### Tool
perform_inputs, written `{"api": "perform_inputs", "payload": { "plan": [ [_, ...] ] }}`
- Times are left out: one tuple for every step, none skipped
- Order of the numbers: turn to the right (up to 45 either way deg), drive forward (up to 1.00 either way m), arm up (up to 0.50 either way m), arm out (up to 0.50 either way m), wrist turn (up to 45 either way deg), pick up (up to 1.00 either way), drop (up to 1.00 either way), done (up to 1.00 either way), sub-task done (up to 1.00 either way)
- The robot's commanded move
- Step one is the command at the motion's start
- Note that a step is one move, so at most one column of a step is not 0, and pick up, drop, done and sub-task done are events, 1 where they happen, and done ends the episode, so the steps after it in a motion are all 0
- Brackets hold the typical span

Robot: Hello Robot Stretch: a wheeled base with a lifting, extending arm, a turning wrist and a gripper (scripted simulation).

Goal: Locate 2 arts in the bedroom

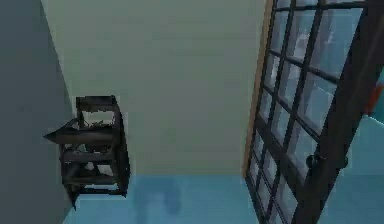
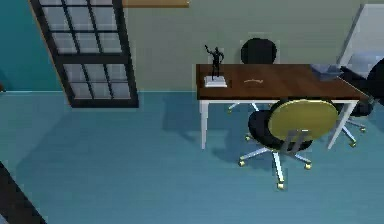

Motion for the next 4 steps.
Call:
{"api": "perform_inputs", "payload": {
  "plan": [
    [45.0,0.00,0.00,0.00,0.0,0.00,0.00,0.00,0.00],
    [42.0,0.00,0.00,0.00,0.0,0.00,0.00,0.00,0.00],
    [3.0,0.00,0.00,0.00,0.0,0.00,0.00,0.00,0.00],
    [0.0,0.85,0.00,0.00,0.0,0.00,0.00,0.00,0.00]
  ]
}}
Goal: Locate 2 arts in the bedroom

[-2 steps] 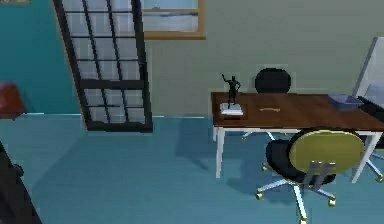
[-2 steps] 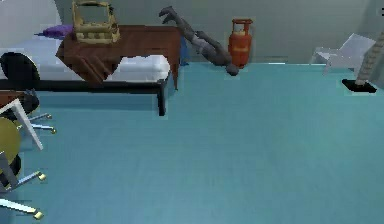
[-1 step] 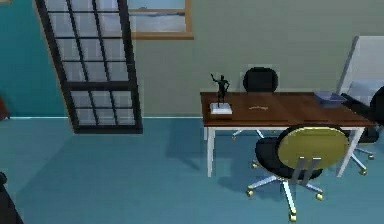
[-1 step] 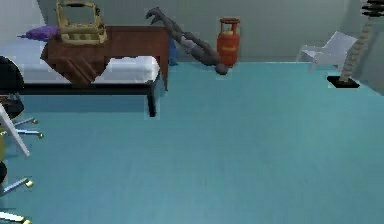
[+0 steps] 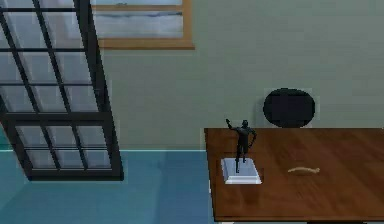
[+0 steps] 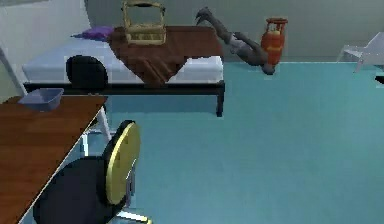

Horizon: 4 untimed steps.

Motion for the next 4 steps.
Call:
{"api": "perform_inputs", "payload": {
  "plan": [
    [15.0,0.00,0.00,0.00,0.0,0.00,0.00,0.00,0.00],
    [0.0,0.00,0.00,0.00,0.0,0.00,0.00,0.00,1.00],
    [45.0,0.00,0.00,0.00,0.0,0.00,0.00,0.00,0.00],
    [45.0,0.00,0.00,0.00,0.0,0.00,0.00,0.00,0.00]
  ]
}}
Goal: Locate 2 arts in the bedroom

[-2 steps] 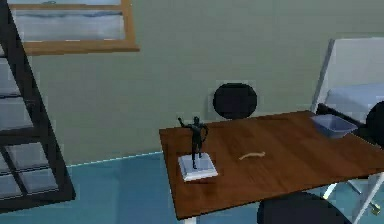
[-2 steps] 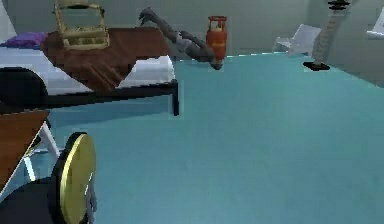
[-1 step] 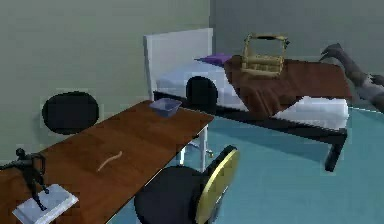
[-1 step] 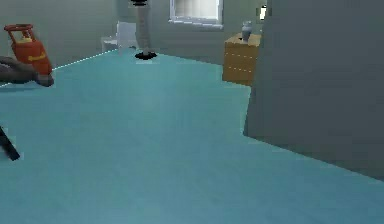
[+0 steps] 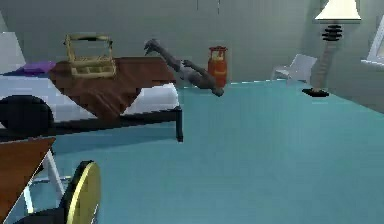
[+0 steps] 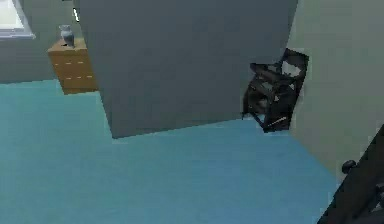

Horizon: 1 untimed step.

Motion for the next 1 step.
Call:
{"api": "perform_inputs", "payload": {
  "plan": [
    [45.0,0.00,0.00,0.00,0.0,0.00,0.00,0.00,0.00]
  ]
}}
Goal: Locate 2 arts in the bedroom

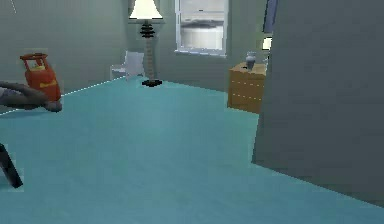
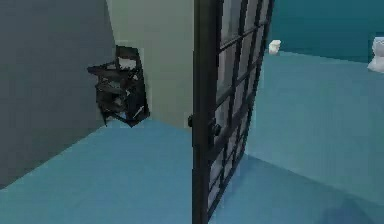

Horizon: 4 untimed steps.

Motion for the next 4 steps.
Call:
{"api": "perform_inputs", "payload": {
  "plan": [
    [0.0,1.00,0.00,0.00,0.0,0.00,0.00,0.00,0.00],
    [0.0,1.00,0.00,0.00,0.0,0.00,0.00,0.00,0.00],
    [21.0,0.00,0.00,0.00,0.0,0.00,0.00,0.00,0.00],
    [0.0,0.10,0.00,0.00,0.0,0.00,0.00,0.00,0.00]
  ]
}}
